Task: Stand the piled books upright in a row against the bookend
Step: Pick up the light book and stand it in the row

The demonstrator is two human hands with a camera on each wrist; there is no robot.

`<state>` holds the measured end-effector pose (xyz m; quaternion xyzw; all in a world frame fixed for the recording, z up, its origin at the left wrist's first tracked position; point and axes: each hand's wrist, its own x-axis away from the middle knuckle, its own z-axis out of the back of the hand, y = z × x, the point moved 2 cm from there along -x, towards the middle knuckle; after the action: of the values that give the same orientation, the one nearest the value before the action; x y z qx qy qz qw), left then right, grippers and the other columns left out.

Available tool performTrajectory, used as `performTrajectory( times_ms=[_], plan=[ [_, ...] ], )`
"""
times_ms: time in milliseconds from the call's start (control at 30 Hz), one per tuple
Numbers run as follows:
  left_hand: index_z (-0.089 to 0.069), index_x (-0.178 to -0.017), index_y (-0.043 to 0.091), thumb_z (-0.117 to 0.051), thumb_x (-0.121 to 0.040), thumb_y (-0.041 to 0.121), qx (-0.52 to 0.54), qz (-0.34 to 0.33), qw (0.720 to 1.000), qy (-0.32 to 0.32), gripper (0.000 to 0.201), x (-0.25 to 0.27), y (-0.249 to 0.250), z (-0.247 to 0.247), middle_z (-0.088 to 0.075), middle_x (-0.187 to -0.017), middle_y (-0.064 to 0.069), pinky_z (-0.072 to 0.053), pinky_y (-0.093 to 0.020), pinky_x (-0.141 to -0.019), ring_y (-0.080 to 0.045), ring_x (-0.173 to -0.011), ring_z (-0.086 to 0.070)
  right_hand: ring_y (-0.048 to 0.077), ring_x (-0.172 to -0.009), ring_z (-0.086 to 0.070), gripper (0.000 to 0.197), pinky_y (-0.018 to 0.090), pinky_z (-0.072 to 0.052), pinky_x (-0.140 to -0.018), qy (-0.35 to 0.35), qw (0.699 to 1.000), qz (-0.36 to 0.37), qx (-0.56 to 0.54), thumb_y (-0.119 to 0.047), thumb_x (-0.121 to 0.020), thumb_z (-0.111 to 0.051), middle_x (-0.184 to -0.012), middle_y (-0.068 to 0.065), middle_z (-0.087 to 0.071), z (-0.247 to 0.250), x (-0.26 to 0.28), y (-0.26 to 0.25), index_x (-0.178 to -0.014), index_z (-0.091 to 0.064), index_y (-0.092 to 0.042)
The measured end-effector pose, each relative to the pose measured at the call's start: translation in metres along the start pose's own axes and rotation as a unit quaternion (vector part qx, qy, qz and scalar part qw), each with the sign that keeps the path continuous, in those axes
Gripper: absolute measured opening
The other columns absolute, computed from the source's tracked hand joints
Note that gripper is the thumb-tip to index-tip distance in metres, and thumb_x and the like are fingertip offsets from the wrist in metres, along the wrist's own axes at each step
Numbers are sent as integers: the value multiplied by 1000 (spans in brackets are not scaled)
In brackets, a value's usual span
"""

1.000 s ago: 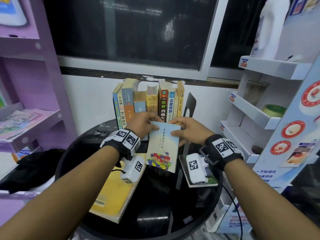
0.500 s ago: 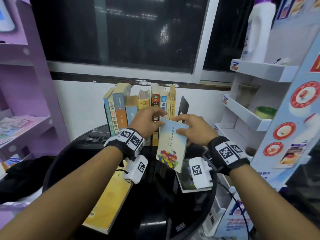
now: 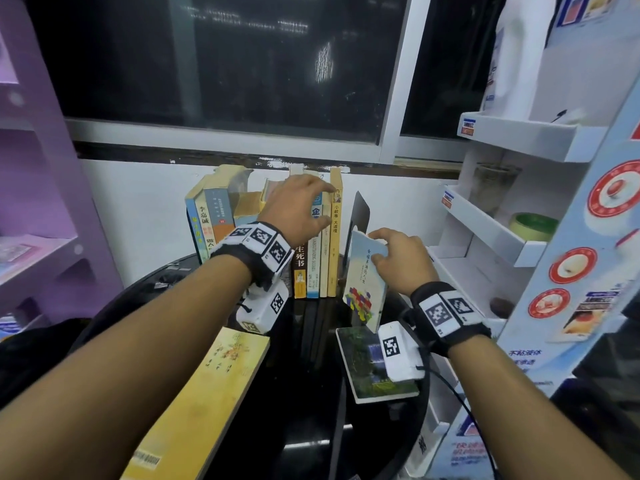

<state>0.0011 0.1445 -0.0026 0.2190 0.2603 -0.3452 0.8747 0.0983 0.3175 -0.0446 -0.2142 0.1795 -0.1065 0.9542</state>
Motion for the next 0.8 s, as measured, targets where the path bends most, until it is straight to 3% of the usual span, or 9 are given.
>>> performTrajectory(
  times_ms=[133,233,367,667,800],
  plan=[
    [-45,-136,30,-68,-80,43,-29,-4,999,-20,62,-12,-10,-10,-44,-143,3,-27,-43,-110,-19,-133,-36,30,-102,-63,38,34,-52,-73,16,1000,-11,-1,-17,-95,-51,-117,14,-65,-7,-10,0,-132,-51,-24],
    [-41,-140,32,-66,-80,46,-40,-2,999,-31,66,-21,-18,-16,-42,-145,3,-25,-45,-112,-19,-135,-34,31,-100,-65,39,39,-56,-80,29,999,-10,-20,-17,-95,-53,-117,14,-65,-15,-19,-3,-133,-50,-25],
    [-35,-142,36,-65,-81,49,-55,-9,997,-53,69,-28,-26,-23,-37,-150,4,-21,-47,-115,-19,-139,-28,30,-101,-64,41,38,-55,-85,42,998,-13,-52,-18,-95,-55,-118,13,-64,-29,-30,-9,-135,-49,-25],
    [-44,-137,35,-72,-79,31,10,-28,999,-18,64,-29,-37,-30,-52,-136,8,-32,-39,-111,-14,-130,-39,27,-111,-56,43,35,-46,-94,44,989,-29,-137,-14,-97,-52,-119,12,-60,-58,-49,-16,-138,-48,-26],
    [-47,-134,35,-74,-78,27,25,-20,999,-6,63,-30,-40,-31,-56,-130,9,-35,-41,-109,-15,-128,-42,19,-101,-57,44,28,-45,-92,33,987,-26,-154,-17,-96,-53,-120,11,-61,-68,-60,-8,-139,-48,-28]
  ],
)
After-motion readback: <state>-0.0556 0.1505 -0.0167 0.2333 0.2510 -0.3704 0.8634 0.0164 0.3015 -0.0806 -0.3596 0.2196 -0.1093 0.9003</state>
